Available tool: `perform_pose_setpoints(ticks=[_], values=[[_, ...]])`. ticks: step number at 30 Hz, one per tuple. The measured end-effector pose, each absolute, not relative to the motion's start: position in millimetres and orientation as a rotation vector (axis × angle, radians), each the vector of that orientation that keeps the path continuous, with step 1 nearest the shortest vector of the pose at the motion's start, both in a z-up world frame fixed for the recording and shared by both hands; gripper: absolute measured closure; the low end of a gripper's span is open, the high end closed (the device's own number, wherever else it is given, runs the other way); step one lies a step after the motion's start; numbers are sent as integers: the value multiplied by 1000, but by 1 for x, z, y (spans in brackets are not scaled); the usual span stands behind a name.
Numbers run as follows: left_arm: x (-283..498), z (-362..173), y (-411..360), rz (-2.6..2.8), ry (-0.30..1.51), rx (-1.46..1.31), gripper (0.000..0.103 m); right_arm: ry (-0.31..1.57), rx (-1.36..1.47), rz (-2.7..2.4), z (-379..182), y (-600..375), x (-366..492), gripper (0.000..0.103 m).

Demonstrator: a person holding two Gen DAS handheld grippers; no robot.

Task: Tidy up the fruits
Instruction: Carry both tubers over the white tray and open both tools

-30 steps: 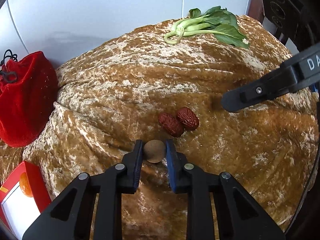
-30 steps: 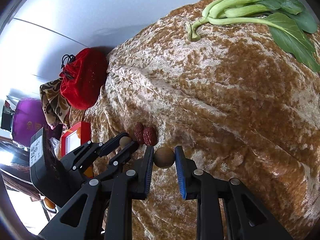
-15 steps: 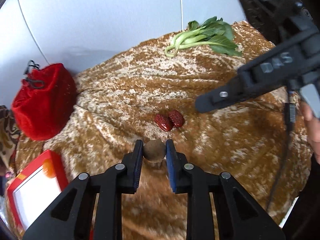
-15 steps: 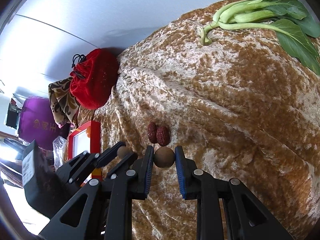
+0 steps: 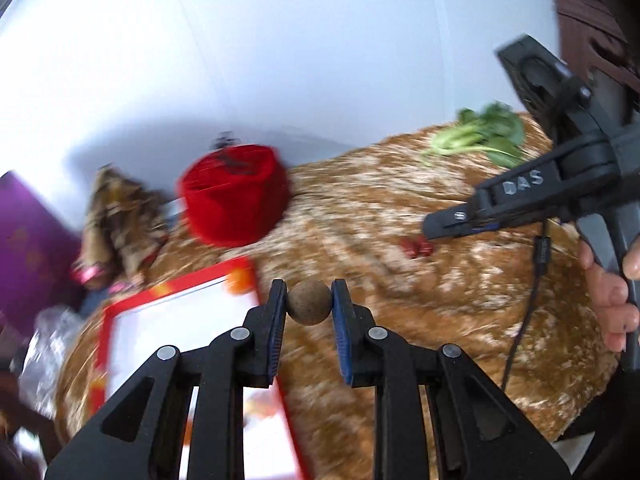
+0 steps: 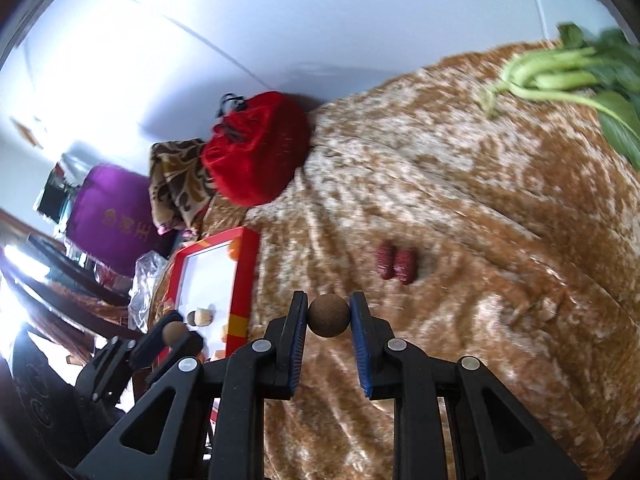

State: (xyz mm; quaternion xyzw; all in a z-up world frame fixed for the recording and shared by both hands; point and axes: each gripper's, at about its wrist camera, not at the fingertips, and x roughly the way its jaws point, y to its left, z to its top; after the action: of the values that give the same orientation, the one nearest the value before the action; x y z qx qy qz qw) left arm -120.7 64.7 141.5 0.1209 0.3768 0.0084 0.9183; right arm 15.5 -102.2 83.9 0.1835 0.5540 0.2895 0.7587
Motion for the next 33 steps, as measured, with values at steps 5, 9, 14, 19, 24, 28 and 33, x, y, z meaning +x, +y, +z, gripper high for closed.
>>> perform_pose_setpoints(ticks=[5,9,14,19,24,28,33], values=[[-144,153,100,179,725,195,83,1173,396,698,94,-79,2,81],[-150,155,127,284,707,164,83,1143,383,757,102,-55,-11,81],[-153,152,153,354,726,119,83,1119,370,822,109,-24,-26,81],[-158,151,170,409,725,104,83,1105,345,881,111,5,-39,81],[-161,154,174,446,708,109,83,1084,288,907,111,23,-53,81],[-161,153,179,462,711,95,83,1087,263,922,109,32,-59,81],[-159,147,185,495,731,97,83,1092,219,941,105,43,-68,81]])
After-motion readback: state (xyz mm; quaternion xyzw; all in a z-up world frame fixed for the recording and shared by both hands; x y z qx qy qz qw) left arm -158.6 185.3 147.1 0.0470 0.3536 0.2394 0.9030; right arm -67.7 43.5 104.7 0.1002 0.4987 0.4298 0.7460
